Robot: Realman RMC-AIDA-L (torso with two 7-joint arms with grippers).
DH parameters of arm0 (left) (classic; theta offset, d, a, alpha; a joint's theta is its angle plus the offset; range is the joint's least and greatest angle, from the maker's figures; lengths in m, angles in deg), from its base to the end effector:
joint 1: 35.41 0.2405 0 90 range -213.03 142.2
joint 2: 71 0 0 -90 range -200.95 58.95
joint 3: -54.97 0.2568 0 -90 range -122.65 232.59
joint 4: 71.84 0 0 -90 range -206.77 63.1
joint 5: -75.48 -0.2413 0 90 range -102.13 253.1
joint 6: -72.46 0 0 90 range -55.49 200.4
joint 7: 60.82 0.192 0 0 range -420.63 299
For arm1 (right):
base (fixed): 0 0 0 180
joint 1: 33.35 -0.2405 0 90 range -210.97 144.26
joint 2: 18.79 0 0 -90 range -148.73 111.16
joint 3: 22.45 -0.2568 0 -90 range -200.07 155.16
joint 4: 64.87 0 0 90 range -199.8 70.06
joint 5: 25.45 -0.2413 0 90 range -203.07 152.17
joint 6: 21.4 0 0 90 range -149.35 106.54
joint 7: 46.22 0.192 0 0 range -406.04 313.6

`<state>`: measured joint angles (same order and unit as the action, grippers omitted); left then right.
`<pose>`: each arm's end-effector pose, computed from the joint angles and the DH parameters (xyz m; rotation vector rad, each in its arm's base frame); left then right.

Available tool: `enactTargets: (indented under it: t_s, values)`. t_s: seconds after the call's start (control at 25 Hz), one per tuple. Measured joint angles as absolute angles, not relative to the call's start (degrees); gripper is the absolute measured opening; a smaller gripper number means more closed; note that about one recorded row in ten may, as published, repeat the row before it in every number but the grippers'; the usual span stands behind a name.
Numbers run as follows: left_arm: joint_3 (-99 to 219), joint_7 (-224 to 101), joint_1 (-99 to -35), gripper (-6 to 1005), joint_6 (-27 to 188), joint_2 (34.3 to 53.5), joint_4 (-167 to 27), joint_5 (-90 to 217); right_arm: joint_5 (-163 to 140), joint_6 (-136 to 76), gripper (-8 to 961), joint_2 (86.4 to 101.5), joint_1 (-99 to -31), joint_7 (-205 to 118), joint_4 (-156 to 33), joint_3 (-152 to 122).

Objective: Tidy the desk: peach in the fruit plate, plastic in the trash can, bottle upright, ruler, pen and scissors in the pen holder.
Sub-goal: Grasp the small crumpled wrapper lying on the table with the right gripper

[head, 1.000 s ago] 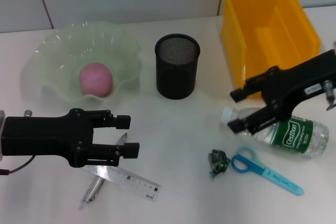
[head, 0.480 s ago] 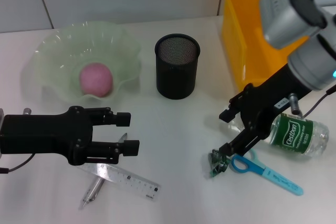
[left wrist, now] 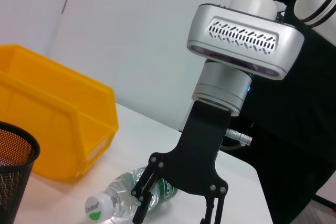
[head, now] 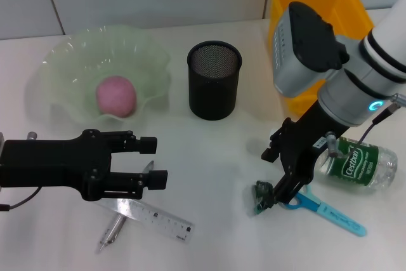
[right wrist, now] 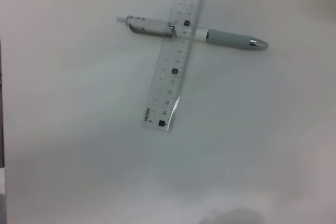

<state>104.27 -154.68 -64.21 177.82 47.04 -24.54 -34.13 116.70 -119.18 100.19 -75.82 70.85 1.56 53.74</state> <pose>-0.2151 0.3327 -0.0228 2.9102 0.6629 0.7701 0.1725 0.3764 -0.0628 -3.0645 0.3516 -0.5923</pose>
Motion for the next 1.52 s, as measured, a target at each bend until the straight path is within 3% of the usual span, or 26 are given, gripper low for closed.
enactTargets:
  t_s: [1.52]
  values:
    - [104.8,-153.9,-63.4,777,177.2,46.37,-24.5,-35.5,116.6,-110.0,793,100.48,-78.2,71.6,-7.0,63.2]
